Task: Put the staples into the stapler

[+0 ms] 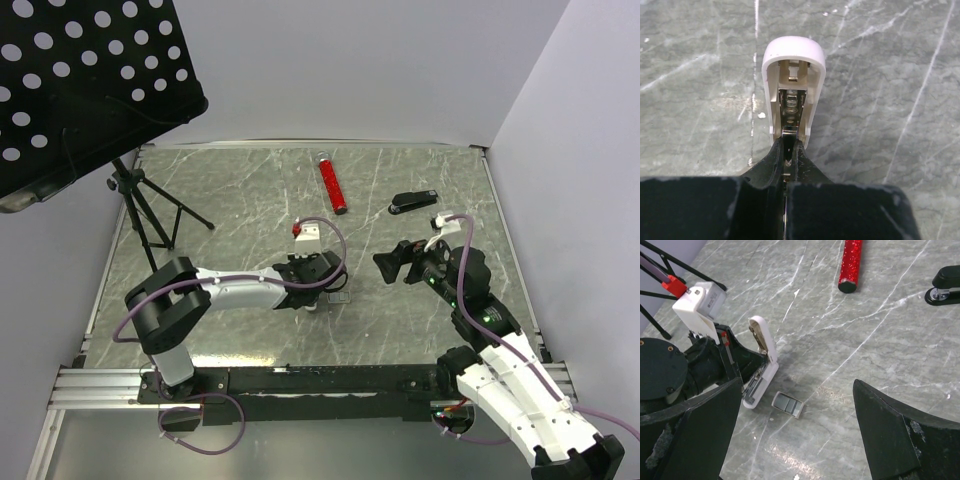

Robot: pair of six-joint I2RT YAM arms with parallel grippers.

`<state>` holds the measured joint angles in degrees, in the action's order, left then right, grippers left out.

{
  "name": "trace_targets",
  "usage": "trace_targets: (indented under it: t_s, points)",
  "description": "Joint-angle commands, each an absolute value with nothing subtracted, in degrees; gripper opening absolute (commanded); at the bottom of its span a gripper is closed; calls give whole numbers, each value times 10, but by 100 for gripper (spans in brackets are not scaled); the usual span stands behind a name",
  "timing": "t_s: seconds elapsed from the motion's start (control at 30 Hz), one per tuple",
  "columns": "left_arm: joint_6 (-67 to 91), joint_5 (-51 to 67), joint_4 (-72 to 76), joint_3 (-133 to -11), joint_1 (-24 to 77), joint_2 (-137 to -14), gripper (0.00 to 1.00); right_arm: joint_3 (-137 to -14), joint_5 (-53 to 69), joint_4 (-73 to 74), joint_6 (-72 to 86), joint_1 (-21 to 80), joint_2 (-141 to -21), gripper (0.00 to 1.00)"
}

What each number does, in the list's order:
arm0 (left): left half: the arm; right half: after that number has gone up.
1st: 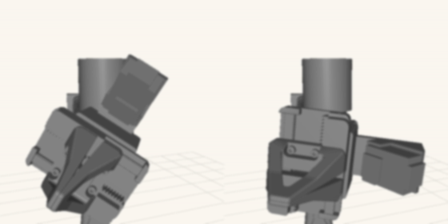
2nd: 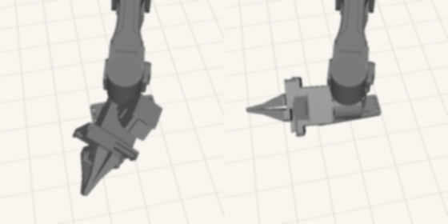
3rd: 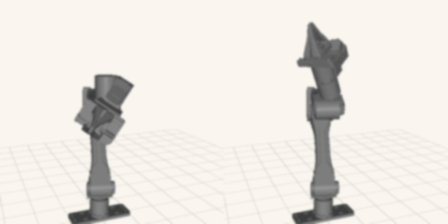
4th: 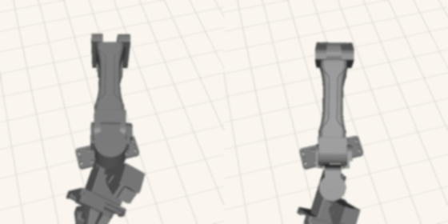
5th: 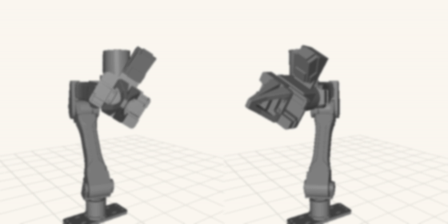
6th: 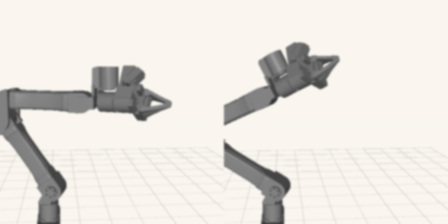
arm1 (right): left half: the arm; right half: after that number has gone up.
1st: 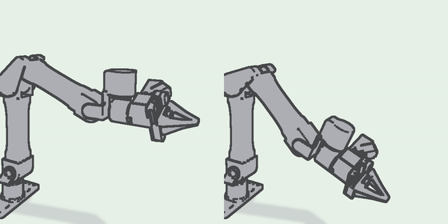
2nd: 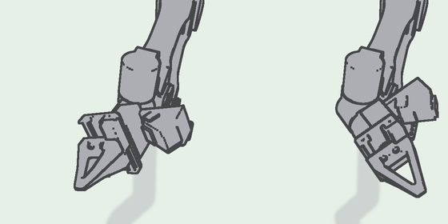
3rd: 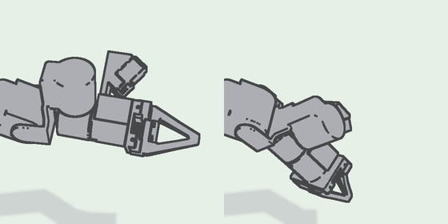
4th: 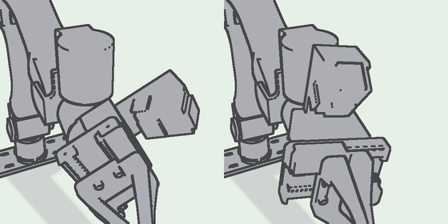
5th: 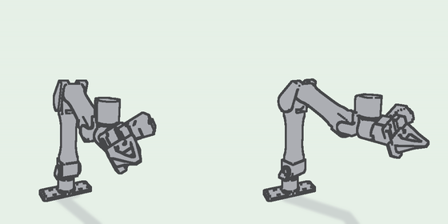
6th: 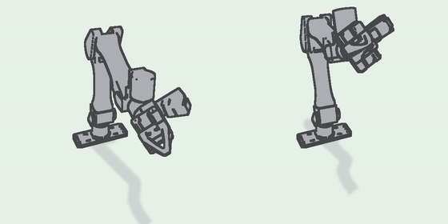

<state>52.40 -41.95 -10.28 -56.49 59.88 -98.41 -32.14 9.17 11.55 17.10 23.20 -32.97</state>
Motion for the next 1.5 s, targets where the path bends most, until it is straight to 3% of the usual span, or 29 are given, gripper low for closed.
trace_targets:
  t_s: [0.0, 0.37, 0.6, 0.93, 1.47]
  points:
    - [547, -467, -111, -571, 599, -963, 1, -316, 100, 92, 175, 230, -323, 98]
    - [595, -533, -218, -505, 539, -863, 1, -317, 100, 87, 171, 236, -324, 98]
    - [555, -500, -149, -453, 505, -765, 1, -317, 108, 79, 174, 236, -330, 98]
    - [626, -462, -184, -556, 546, -894, 1, -320, 109, 78, 172, 236, -339, 98]
    - [712, -457, -192, -577, 573, -998, 2, -321, 107, 80, 164, 236, -345, 98]
